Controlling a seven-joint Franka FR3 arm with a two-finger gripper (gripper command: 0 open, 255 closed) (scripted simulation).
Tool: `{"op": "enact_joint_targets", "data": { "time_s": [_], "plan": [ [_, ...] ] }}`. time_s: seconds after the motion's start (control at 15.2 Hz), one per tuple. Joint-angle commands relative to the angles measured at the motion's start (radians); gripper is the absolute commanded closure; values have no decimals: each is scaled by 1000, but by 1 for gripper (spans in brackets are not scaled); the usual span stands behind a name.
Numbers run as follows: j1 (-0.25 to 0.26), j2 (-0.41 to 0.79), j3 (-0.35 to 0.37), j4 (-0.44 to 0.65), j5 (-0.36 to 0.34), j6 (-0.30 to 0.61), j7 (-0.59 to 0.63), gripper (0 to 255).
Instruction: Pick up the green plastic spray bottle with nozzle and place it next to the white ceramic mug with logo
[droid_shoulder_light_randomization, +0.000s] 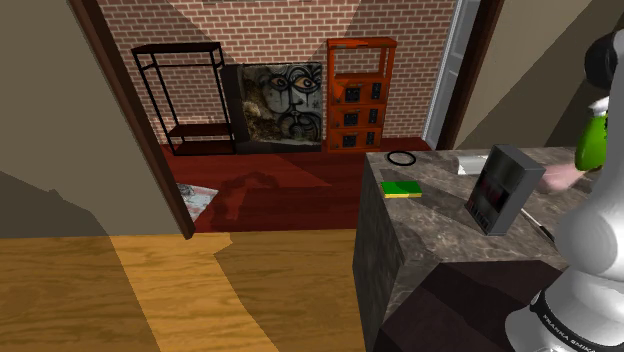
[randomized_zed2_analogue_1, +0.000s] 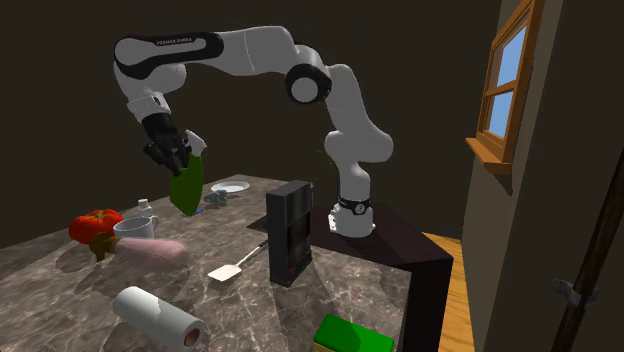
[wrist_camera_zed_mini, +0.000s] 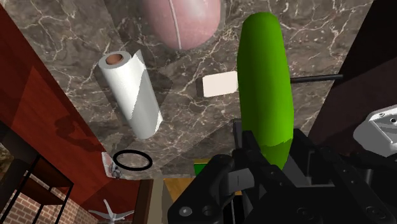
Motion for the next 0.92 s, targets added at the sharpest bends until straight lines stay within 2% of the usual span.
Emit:
{"op": "enact_joint_targets", "data": {
  "time_s": [0.0, 0.4, 0.86],
  "plan": [
    [-87, 44, 19, 70, 10, -34, -35, 255],
    [-333, 168, 74, 317, 45, -139, -92, 255],
    [-297, 184, 73, 227, 46, -62, -127, 255]
  ]
}}
